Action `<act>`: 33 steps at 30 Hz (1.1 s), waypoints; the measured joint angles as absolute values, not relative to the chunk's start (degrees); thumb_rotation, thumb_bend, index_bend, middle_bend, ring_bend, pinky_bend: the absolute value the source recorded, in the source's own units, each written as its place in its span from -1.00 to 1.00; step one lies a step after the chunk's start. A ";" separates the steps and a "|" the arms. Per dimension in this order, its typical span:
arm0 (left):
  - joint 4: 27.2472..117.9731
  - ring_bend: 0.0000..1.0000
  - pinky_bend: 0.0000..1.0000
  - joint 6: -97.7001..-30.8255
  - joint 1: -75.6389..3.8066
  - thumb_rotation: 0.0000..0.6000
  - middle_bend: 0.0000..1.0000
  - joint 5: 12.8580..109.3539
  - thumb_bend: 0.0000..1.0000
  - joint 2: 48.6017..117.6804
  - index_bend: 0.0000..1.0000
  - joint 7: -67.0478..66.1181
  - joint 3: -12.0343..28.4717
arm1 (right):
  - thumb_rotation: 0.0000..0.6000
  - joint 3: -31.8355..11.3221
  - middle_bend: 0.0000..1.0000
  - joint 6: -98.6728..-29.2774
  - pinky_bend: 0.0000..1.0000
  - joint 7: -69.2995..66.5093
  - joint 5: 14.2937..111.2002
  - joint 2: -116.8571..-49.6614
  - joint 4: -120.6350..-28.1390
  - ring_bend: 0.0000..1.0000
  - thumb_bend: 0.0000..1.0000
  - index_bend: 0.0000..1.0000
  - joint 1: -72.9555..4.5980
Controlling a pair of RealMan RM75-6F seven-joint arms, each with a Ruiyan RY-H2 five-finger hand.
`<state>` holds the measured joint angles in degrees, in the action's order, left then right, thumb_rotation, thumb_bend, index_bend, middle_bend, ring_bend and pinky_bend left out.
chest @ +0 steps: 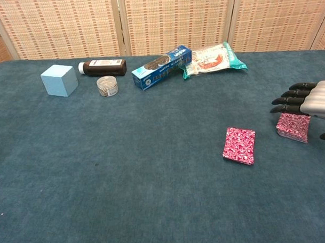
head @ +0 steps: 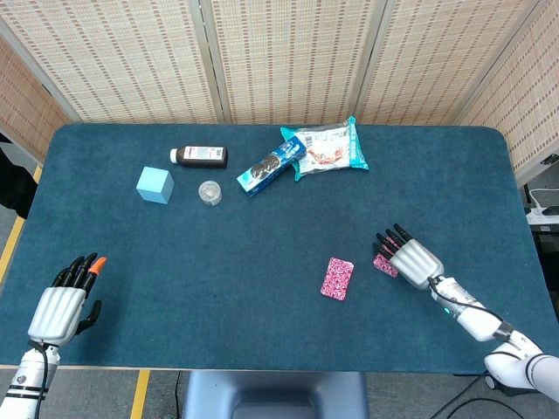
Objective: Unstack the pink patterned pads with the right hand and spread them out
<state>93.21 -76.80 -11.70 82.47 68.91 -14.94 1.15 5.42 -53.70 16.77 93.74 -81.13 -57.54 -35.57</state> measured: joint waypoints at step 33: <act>93.62 -0.93 -0.60 -75.17 -12.30 1.00 -1.00 80.67 -0.05 68.79 -1.00 -15.87 1.34 | 1.00 4.69 -0.43 -53.61 -0.98 14.51 93.68 -84.96 -52.73 -0.74 -0.60 -0.24 -36.65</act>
